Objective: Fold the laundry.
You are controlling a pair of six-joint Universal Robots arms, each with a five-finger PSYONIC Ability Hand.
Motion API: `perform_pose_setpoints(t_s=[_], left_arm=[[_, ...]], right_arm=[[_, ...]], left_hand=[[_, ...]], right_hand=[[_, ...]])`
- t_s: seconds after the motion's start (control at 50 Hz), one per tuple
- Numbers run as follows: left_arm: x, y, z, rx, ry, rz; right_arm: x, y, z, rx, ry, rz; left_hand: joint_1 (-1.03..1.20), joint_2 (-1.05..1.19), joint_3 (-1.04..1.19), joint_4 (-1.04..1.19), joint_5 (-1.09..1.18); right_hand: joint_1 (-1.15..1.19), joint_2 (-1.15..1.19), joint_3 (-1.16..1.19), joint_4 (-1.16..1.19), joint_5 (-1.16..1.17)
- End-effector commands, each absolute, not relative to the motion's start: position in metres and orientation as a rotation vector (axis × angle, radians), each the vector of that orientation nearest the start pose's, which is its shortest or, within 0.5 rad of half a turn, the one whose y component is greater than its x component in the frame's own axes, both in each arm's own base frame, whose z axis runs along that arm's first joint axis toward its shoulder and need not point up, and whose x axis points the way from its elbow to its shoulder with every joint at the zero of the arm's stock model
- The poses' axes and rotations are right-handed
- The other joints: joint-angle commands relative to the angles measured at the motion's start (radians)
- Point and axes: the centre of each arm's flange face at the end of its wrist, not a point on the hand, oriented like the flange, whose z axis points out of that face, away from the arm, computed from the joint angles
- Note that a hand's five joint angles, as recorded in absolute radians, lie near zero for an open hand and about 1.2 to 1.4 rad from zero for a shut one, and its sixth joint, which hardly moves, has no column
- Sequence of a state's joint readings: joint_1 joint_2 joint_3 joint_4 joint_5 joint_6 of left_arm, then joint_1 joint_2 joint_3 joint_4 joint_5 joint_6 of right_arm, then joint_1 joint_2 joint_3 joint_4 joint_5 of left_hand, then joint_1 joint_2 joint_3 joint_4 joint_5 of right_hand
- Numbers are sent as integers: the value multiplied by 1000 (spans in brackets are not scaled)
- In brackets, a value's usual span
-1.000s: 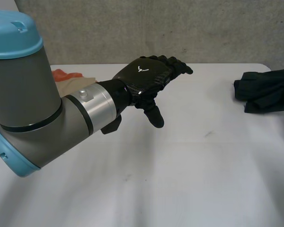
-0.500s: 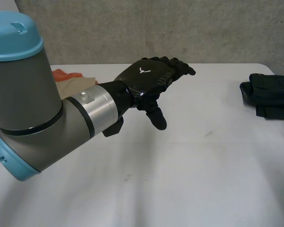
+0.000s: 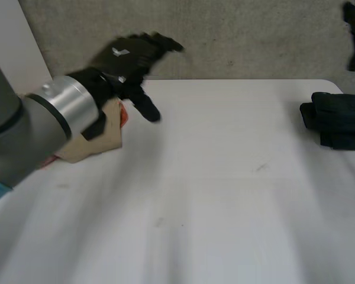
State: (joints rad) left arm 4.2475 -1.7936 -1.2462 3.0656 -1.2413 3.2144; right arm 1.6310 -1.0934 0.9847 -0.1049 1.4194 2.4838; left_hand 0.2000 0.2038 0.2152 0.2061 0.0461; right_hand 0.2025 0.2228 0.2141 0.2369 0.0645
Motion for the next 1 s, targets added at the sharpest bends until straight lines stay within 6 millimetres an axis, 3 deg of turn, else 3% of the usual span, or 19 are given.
perform_pose_setpoints(t_s=[0.02,0.06,0.08,0.14,0.16,0.24,0.38,0.44,0.46,0.54,0.6,0.68,0.82,0.92,1.0], left_arm=[[-254,-314,322,-719,-1795,2113],[-229,-348,301,-736,-1897,2170],[-222,-357,293,-750,-1930,2176],[-194,-389,265,-800,-2061,2199],[-191,-395,257,-823,-2083,2195],[-185,-418,212,-923,-2178,2123],[-175,-442,159,-960,-2269,2030],[-175,-445,149,-959,-2280,2008],[-175,-445,146,-956,-2281,2005],[-182,-444,148,-950,-2265,2014],[-193,-441,155,-962,-2221,2044],[-224,-424,185,-963,-2092,2111],[-230,-409,221,-896,-2014,2174],[-247,-387,226,-869,-1984,2105],[-258,-364,245,-801,-1929,2057]], right_arm=[[247,-333,320,-897,1849,-2359],[261,-314,306,-935,1851,-2276],[275,-297,293,-986,1850,-2202],[293,-270,273,-1063,1849,-2092],[302,-254,261,-1109,1850,-2026],[307,-232,237,-1169,1885,-1914],[301,-224,208,-1198,1971,-1807],[300,-221,204,-1202,1984,-1789],[299,-220,202,-1205,1992,-1778],[297,-218,198,-1208,2009,-1760],[294,-221,197,-1200,2024,-1763],[286,-229,195,-1174,2058,-1767],[280,-233,193,-1158,2087,-1764],[276,-235,190,-1154,2099,-1749],[272,-240,191,-1142,2102,-1754]], left_hand=[[-25,-29,-41,-32,-46],[-25,-29,-41,-32,-46],[-25,-29,-41,-32,-46],[-25,-29,-41,-32,-46],[-25,-29,-41,-32,-46],[-10,-14,-25,-16,-31],[75,71,60,69,54],[277,273,262,271,256],[496,492,481,490,475],[1195,1191,1180,1189,1174],[1196,1192,1181,1190,1176],[1196,1192,1181,1190,1176],[1196,1192,1181,1190,1176],[1196,1192,1181,1190,1176],[1196,1192,1181,1190,1176]], right_hand=[[-28,-48,-40,-62,-64],[-28,-48,-40,-62,-64],[-28,-48,-40,-62,-64],[-28,-48,-40,-62,-64],[-28,-48,-40,-62,-64],[-28,-48,-40,-62,-64],[-28,-48,-40,-62,-64],[-28,-48,-40,-62,-64],[-28,-48,-40,-62,-64],[-28,-48,-40,-62,-64],[-28,-48,-40,-62,-64],[-28,-48,-40,-62,-64],[-28,-48,-40,-62,-64],[-28,-48,-40,-62,-64],[-28,-48,-40,-62,-64]])
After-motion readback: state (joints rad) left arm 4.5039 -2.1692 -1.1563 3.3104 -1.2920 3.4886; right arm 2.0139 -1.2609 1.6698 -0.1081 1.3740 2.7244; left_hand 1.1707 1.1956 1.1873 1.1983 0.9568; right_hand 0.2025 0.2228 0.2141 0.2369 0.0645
